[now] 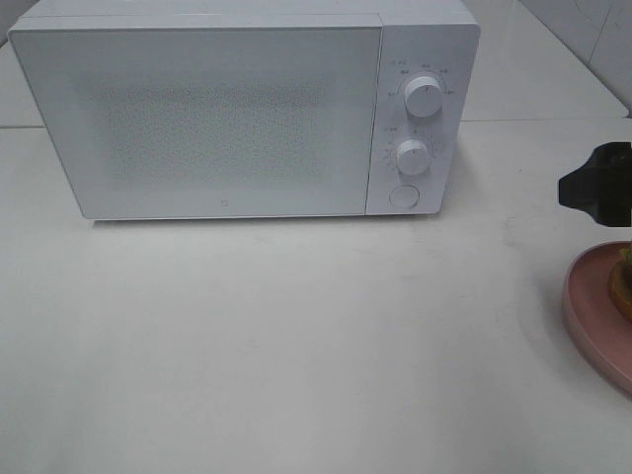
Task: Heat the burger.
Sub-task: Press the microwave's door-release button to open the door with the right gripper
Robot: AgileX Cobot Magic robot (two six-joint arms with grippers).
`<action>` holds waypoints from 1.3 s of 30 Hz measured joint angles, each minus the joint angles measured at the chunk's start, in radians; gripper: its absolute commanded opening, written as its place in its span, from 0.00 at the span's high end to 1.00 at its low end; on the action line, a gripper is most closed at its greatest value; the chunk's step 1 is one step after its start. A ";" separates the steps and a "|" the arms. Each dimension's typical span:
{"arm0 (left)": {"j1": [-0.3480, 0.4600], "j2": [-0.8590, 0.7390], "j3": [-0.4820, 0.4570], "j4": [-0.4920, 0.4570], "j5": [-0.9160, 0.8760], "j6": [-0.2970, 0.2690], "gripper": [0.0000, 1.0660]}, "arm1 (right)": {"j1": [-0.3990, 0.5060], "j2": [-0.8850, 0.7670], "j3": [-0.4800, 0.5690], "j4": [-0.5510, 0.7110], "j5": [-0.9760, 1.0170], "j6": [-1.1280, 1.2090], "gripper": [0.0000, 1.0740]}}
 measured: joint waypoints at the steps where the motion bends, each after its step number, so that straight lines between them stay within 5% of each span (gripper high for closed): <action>1: 0.000 0.000 0.000 0.000 0.000 0.000 0.06 | 0.029 0.018 0.000 0.000 -0.022 -0.002 0.30; 19: 0.000 0.000 0.000 0.000 0.000 0.000 0.06 | 0.217 0.060 0.153 0.005 -0.487 -0.023 0.30; 32: 0.000 0.000 0.000 0.000 0.000 0.000 0.06 | 0.239 0.161 0.247 0.247 -0.745 -0.152 0.30; 37: 0.000 0.000 0.000 0.000 0.000 0.000 0.06 | 0.301 0.229 0.247 0.361 -0.847 -0.199 0.30; 39: 0.000 0.000 0.000 0.000 0.000 0.000 0.06 | 0.400 0.293 0.247 0.517 -0.966 -0.303 0.30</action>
